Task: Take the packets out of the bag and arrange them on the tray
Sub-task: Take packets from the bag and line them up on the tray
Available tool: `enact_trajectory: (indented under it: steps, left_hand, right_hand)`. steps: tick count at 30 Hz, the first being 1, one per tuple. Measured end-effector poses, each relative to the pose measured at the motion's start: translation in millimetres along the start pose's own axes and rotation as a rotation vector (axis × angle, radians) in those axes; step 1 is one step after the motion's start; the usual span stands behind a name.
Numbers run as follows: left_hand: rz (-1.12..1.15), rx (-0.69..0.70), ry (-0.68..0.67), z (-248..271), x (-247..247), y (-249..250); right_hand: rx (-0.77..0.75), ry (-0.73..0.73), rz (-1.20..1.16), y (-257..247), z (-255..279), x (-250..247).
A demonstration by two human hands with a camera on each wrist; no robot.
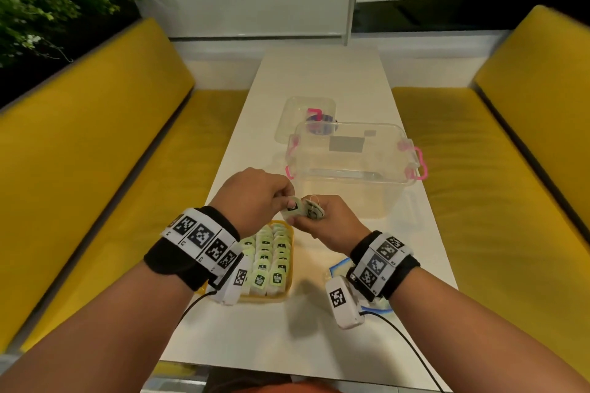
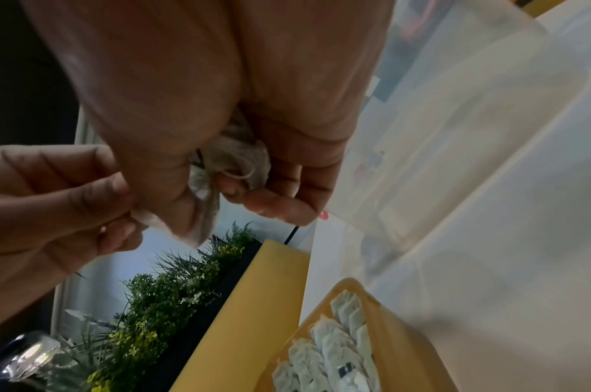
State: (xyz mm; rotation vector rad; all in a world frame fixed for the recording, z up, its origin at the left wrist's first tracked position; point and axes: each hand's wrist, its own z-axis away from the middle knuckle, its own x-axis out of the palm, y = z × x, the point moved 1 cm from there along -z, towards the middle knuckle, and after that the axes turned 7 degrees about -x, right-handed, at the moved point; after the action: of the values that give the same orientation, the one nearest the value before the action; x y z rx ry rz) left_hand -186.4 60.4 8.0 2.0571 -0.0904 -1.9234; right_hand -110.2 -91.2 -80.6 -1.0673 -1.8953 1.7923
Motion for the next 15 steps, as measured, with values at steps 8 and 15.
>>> enact_trajectory:
  steps: [8,15]
  left_hand:
    - [0.054,-0.093,-0.091,13,-11,-58]
    - [-0.326,-0.231,-0.37,19,22,-109]
  right_hand:
    - [0.085,0.027,0.016,14,-14,21]
    - [0.33,0.033,-0.264,19,-25,29]
